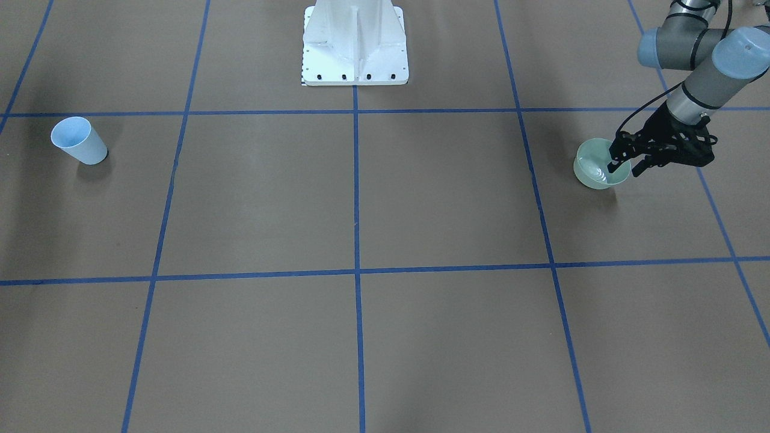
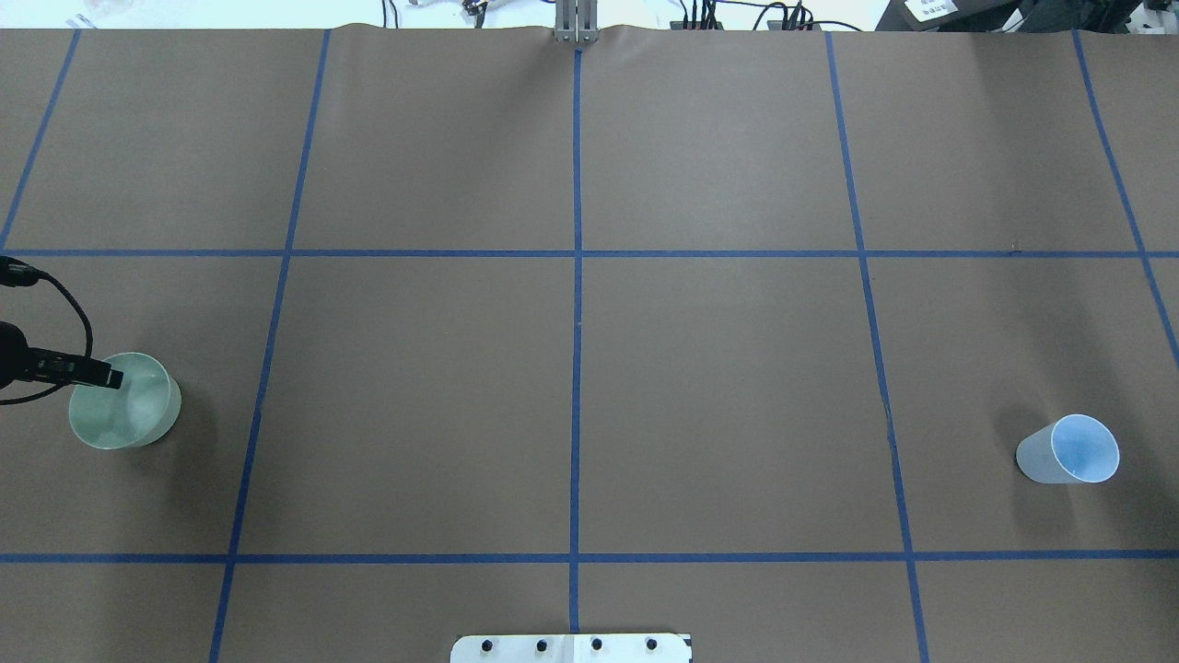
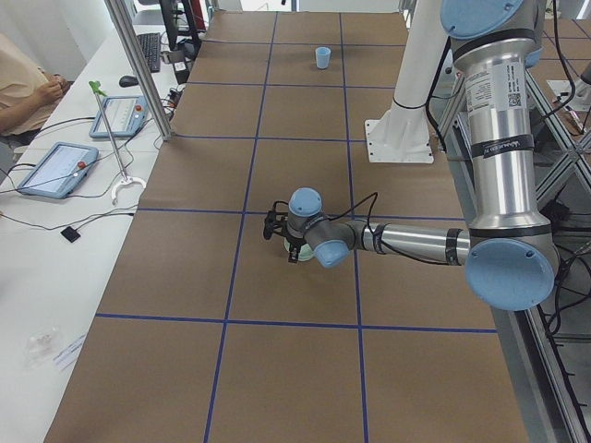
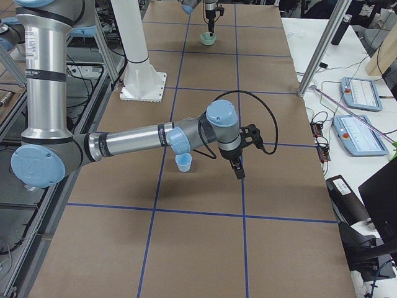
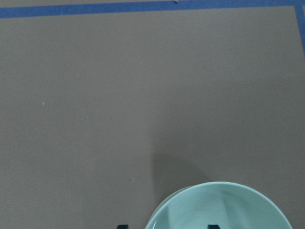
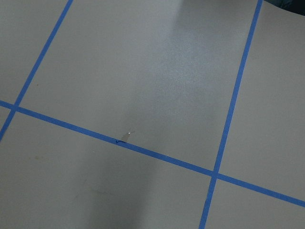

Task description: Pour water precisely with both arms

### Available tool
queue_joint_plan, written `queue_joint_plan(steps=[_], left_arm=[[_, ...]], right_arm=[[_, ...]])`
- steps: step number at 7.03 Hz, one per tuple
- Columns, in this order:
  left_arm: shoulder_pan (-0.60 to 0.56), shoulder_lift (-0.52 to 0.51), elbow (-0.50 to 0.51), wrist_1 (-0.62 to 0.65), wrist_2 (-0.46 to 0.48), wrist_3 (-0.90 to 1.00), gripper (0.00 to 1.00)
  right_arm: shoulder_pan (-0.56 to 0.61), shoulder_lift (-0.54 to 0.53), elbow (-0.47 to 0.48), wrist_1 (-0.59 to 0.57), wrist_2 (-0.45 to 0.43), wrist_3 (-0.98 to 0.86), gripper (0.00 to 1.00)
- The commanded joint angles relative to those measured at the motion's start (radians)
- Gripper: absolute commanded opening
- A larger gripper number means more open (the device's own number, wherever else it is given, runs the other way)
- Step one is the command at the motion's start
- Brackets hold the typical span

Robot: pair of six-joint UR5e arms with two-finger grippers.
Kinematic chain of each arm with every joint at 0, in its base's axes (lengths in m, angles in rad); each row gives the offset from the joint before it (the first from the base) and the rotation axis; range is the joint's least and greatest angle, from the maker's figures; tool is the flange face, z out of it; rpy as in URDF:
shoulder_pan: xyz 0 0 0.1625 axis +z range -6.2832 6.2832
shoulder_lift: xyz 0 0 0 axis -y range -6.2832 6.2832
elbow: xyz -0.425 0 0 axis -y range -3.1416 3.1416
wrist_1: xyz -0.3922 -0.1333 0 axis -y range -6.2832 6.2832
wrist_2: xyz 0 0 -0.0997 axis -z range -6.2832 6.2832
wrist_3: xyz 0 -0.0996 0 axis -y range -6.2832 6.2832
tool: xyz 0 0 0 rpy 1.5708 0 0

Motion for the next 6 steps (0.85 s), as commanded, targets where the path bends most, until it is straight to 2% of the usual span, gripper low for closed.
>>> queue_joint_plan(steps=[1, 3, 5, 6], left_arm=[[0.004, 0.001, 0.0, -0.021, 0.004, 0.01, 0.54], [0.004, 0.004, 0.004, -0.034, 0.004, 0.012, 0.33], [0.004, -0.002, 0.001, -0.037, 0.004, 0.01, 0.0], [0.004, -0.007, -0.011, -0.037, 0.002, 0.01, 0.0]], right_arm=[[0.0, 0.0, 0.0, 0.001, 0.002, -0.001, 1.0], [0.0, 0.0, 0.0, 0.0, 0.002, -0.001, 1.0], [-0.001, 0.0, 0.0, 0.0, 0.003, -0.001, 1.0], [0.0, 0.0, 0.0, 0.0, 0.003, -0.002, 1.0]])
